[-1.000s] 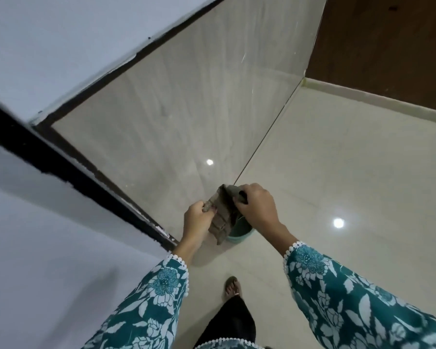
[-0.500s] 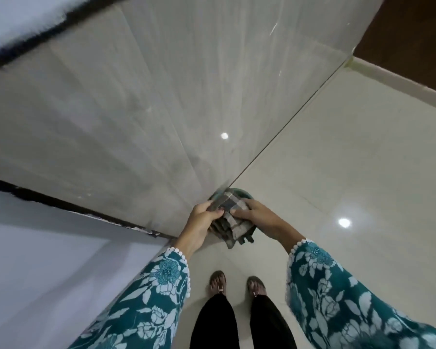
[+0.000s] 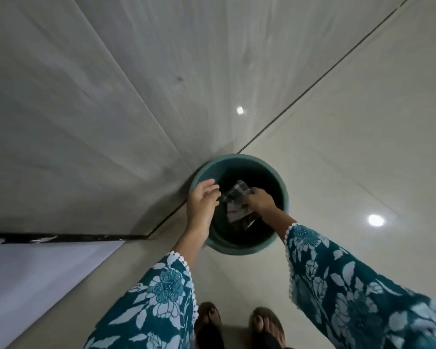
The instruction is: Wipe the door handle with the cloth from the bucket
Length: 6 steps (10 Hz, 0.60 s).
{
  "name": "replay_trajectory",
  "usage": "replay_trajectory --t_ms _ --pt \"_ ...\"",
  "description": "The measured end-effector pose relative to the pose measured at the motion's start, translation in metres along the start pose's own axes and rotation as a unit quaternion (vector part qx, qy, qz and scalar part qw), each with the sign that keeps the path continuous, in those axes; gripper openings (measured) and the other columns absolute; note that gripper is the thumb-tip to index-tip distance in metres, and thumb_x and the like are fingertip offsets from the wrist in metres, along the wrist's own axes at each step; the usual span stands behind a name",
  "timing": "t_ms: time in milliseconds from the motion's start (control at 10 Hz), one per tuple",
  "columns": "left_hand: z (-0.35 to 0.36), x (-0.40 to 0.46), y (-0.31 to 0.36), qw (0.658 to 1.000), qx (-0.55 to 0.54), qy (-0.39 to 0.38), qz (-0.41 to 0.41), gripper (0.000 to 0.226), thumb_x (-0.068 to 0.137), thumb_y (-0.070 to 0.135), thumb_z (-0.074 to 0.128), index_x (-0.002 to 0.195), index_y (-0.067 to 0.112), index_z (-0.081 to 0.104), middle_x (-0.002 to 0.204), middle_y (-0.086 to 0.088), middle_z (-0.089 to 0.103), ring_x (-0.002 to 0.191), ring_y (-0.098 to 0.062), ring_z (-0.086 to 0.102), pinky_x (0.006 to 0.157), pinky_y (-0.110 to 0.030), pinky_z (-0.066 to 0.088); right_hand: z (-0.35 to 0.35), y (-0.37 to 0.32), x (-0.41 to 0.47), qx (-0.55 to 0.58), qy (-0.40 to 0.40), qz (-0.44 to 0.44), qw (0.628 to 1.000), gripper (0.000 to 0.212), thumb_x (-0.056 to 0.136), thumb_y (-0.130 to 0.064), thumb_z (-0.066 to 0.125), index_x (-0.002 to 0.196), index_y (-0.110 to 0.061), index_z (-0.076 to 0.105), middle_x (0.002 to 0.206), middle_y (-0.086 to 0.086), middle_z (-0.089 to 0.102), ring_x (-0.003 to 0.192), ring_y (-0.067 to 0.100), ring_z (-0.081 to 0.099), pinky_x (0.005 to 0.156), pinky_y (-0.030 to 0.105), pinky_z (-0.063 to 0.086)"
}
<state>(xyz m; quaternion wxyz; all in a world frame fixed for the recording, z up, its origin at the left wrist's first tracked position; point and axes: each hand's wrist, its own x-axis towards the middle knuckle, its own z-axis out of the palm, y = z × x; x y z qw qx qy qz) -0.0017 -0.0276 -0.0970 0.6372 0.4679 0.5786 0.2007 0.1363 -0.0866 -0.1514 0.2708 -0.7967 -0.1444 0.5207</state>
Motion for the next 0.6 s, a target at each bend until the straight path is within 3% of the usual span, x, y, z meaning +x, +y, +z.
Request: replay_trajectory --t_ms 100,200,300,400,500,600 --pt "0.012 0.034 -0.025 0.999 -0.038 0.000 0.019 0.024 0.090 -0.004 0.051 0.100 0.017 0.058 0.096 -0.002 0.064 0.090 -0.016 0.062 0.073 -0.025 0.050 0.031 0.016 0.059 -0.084 -0.057 -0.033 0.994 0.025 0.087 -0.026 0.062 0.106 -0.011 0.069 0.104 0.014 0.071 0.102 0.029 0.065 0.089 0.033 0.051" --pt "0.017 0.056 -0.043 0.999 -0.044 -0.008 0.024 0.021 0.092 0.001 0.051 0.099 0.021 0.057 0.097 -0.002 0.064 0.088 -0.015 0.063 0.071 -0.024 0.050 0.056 0.031 0.094 -0.109 -0.101 -0.036 0.988 0.032 0.089 -0.011 0.061 0.119 0.001 0.062 0.117 0.026 0.065 0.094 0.035 0.066 0.085 0.025 0.053" --pt "0.016 0.062 -0.052 0.999 -0.044 -0.007 0.022 0.021 0.093 0.003 0.052 0.099 0.023 0.058 0.098 -0.002 0.065 0.087 -0.014 0.064 0.068 -0.022 0.050 0.068 0.043 0.106 -0.181 -0.112 -0.012 0.977 0.037 0.098 -0.015 0.047 0.129 0.005 0.051 0.131 0.024 0.056 0.113 0.034 0.057 0.085 0.022 0.039" --pt "0.014 0.050 -0.040 0.999 -0.047 -0.005 0.003 0.020 0.093 0.005 0.053 0.100 0.023 0.058 0.099 -0.003 0.066 0.088 -0.015 0.065 0.068 -0.023 0.051 0.055 0.032 0.086 -0.244 -0.106 -0.014 0.964 0.042 0.101 -0.021 0.038 0.136 0.002 0.045 0.143 0.019 0.047 0.131 0.029 0.044 0.101 0.026 0.031" --pt "0.012 0.017 -0.007 0.997 -0.071 -0.006 -0.023 0.018 0.093 0.006 0.053 0.103 0.020 0.058 0.101 -0.006 0.066 0.092 -0.019 0.065 0.071 -0.026 0.051 0.030 0.009 0.043 -0.238 -0.095 -0.013 0.967 0.039 0.097 -0.019 0.046 0.129 0.001 0.053 0.133 0.019 0.056 0.123 0.030 0.053 0.100 0.031 0.040" --pt "0.009 -0.029 0.040 0.995 -0.082 -0.012 -0.049 0.016 0.093 0.007 0.054 0.102 0.020 0.059 0.105 -0.009 0.066 0.097 -0.023 0.065 0.076 -0.031 0.052 0.002 -0.014 -0.016 -0.106 -0.104 0.011 0.989 0.037 0.090 -0.006 0.053 0.126 0.002 0.054 0.118 0.020 0.062 0.097 0.023 0.057 0.077 0.028 0.044"
